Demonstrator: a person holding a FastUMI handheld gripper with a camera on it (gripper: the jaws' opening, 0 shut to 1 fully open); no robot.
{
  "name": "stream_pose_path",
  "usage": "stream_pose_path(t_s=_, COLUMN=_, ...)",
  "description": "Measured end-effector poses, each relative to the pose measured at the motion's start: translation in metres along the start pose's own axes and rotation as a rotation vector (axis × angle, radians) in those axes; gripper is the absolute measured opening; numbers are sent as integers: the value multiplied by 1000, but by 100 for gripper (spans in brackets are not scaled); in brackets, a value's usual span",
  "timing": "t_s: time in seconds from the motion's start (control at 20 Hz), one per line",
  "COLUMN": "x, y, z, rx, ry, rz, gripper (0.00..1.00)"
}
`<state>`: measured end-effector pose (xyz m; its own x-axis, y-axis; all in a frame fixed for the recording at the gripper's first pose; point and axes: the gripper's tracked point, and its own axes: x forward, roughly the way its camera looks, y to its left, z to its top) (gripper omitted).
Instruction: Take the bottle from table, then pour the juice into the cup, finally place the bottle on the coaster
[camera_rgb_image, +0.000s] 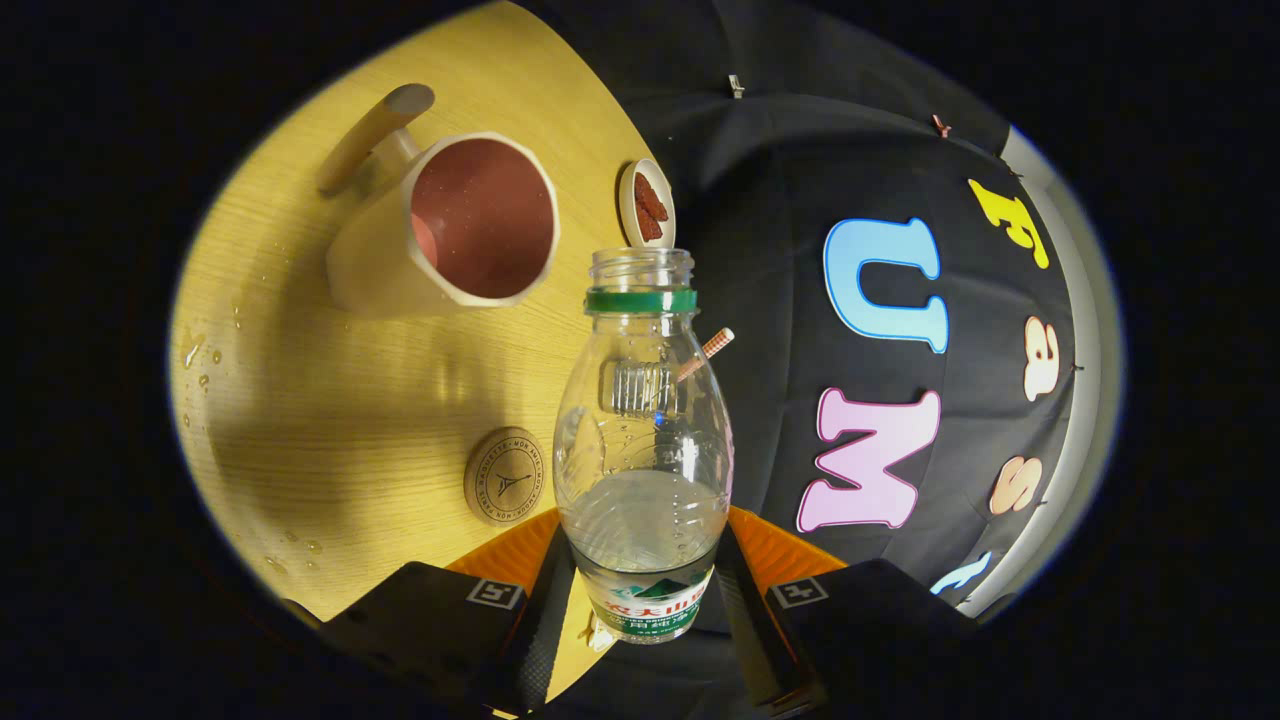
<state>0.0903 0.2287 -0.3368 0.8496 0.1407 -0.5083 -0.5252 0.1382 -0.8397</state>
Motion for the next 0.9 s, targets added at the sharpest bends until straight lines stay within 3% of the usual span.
stream_pose_path(t_s=0.9, x=6, y=-13, z=7, rx=-230, ry=-43, rz=-27, gripper=74)
